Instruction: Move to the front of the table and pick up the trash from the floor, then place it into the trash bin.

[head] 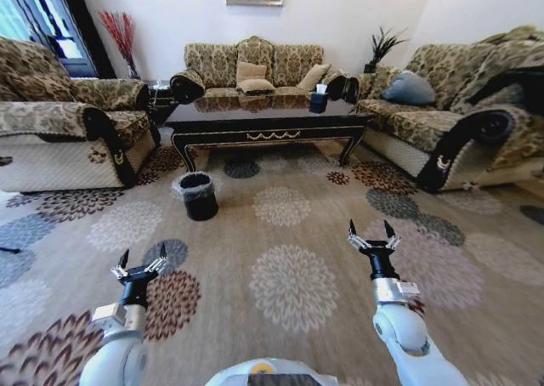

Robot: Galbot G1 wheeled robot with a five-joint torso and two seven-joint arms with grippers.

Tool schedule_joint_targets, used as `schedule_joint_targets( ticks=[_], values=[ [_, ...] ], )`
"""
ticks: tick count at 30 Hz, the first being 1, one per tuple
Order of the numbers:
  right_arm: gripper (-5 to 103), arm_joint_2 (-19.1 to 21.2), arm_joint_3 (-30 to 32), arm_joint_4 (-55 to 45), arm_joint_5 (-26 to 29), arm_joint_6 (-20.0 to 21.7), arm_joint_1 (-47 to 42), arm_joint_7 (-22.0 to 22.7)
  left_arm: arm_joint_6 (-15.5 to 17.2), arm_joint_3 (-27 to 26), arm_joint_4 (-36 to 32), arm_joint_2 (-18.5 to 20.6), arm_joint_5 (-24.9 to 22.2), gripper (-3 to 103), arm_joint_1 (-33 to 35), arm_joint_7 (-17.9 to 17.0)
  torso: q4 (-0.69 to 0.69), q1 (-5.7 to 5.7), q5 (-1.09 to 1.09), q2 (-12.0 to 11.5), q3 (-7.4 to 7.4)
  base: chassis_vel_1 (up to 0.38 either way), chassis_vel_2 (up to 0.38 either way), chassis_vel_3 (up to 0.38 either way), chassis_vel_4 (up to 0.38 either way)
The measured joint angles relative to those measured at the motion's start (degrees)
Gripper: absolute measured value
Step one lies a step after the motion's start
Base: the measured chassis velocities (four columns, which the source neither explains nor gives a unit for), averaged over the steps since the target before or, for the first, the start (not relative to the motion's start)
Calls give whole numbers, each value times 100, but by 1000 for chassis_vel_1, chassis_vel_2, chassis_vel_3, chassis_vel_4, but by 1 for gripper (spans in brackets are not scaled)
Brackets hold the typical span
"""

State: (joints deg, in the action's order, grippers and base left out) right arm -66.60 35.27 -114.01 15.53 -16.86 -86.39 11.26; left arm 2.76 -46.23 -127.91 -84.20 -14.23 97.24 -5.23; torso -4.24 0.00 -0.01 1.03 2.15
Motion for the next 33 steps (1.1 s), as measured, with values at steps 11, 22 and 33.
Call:
schedule_joint_targets(
  ticks=[11, 22, 33],
  values=[
    [100, 0, 0, 1, 0, 0, 0, 0, 0, 0, 0, 0, 0, 100, 0, 0, 0, 0, 2, 0, 0, 317, -370, -322, 379],
    [100, 0, 1, 2, 0, 0, 0, 0, -1, 1, 0, 0, 0, 100, 0, 0, 1, 0, 0, 0, 2, 134, -185, -140, 170],
    [100, 0, 1, 2, 0, 1, 0, -1, -1, 0, 0, 0, 0, 100, -1, 0, 0, 0, 1, 0, 0, -11, 39, 24, -31]
  ],
)
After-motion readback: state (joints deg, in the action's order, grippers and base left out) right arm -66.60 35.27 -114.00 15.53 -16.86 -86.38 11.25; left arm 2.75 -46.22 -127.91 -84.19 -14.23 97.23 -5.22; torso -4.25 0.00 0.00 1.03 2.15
